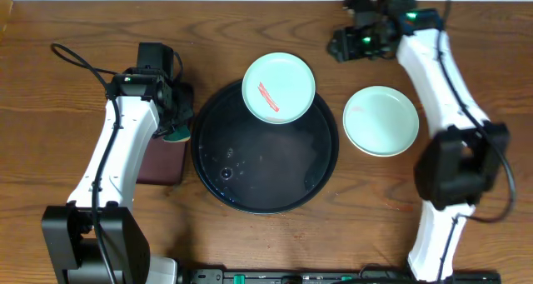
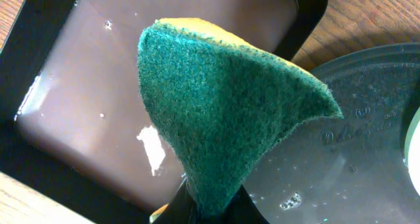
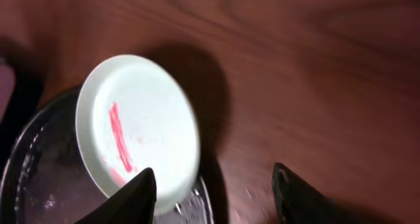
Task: Clean dirty plates on tray and stack at the side
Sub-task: 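Move right gripper to remaining green plate and drag it to tray center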
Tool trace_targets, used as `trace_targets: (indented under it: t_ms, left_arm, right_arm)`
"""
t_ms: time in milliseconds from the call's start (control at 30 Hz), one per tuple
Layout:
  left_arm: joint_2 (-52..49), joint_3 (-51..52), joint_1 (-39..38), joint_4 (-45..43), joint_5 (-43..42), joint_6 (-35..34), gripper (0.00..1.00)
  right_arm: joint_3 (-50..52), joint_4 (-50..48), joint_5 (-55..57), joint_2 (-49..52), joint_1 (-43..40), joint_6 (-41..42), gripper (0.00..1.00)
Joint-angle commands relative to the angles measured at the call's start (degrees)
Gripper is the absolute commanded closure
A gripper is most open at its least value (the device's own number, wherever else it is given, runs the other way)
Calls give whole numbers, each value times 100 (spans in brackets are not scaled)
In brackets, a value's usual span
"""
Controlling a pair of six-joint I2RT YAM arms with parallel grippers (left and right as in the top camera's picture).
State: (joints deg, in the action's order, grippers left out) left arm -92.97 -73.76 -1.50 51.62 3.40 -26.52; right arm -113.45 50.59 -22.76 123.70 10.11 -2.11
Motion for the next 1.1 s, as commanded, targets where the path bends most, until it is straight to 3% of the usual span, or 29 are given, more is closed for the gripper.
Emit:
trace_targets:
  t_ms: [0, 333, 467, 633, 833, 1067]
  left_arm:
    - [-22, 48, 20, -4, 92, 98, 93]
    - [-22, 48, 20, -4, 92, 101, 93]
    - [-22, 48, 20, -2, 92, 101, 92]
    - [-22, 48, 20, -4, 94, 101, 93]
    - [-22, 48, 20, -4, 94, 101, 93]
    - [-26, 48, 20, -2, 92, 101, 93]
  right_arm:
    - [-457, -13, -697, 695, 186, -487, 45]
    - [-511, -433, -706, 1604, 568, -470, 47]
    - [-511, -433, -595, 1681, 590, -264, 66]
    - [-555, -374, -407, 1613, 557, -4, 98]
    - [-577, 157, -407, 1239, 581, 409, 99]
    - [-577, 1388, 37, 855, 883, 1657, 99]
